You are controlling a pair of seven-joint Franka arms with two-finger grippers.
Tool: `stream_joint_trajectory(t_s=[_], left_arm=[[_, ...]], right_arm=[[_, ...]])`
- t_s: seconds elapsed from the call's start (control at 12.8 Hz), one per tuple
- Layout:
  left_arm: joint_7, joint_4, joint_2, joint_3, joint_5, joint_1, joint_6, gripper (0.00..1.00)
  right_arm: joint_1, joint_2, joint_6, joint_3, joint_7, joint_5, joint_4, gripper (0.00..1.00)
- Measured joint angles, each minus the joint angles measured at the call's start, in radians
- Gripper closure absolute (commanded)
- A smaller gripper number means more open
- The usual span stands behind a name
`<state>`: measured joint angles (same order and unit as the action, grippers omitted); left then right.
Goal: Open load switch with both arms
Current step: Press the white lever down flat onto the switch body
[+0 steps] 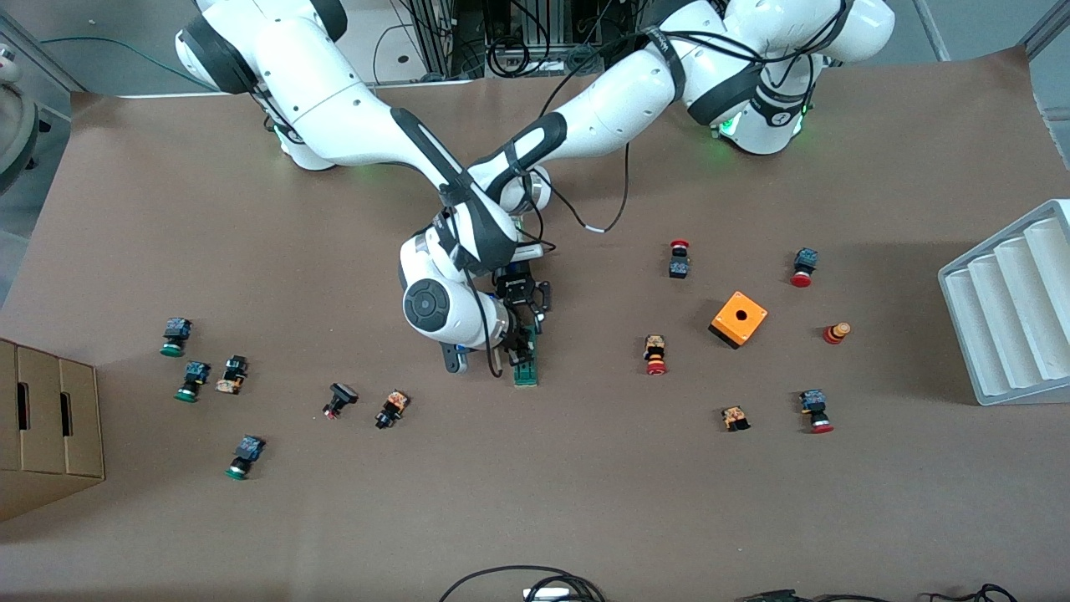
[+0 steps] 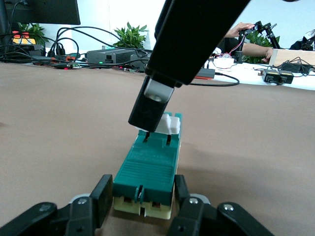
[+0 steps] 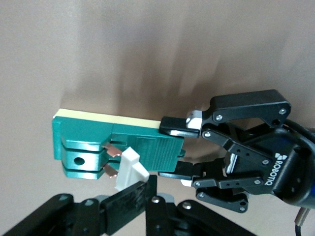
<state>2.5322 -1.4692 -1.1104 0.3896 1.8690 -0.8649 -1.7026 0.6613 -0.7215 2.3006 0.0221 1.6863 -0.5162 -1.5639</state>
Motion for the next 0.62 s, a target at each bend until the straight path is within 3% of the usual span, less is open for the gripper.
stream_joint_trajectory(t_s=[0.31,0.39,0.47,0.62], left_arm=[[0.0,0.0,0.0,0.0,0.0,0.0,0.0,0.42],[0.0,0.0,0.0,0.0,0.0,0.0,0.0,0.42],[0.0,0.0,0.0,0.0,0.0,0.0,0.0,0.42],[0.0,0.0,0.0,0.0,0.0,0.0,0.0,0.42]], right_arm=[[0.0,0.004,0.002,0.0,-0.001,0.006,0.0,0.97],[-0.001,0.007,0.002,0.001,-0.001,0.009,0.0,0.93],[-0.001,0.011,0.002,0.001,-0.001,0.009,0.0,0.82],[-0.003,0.015,0.002,0.001,-0.001,0.01,0.0,0.83]])
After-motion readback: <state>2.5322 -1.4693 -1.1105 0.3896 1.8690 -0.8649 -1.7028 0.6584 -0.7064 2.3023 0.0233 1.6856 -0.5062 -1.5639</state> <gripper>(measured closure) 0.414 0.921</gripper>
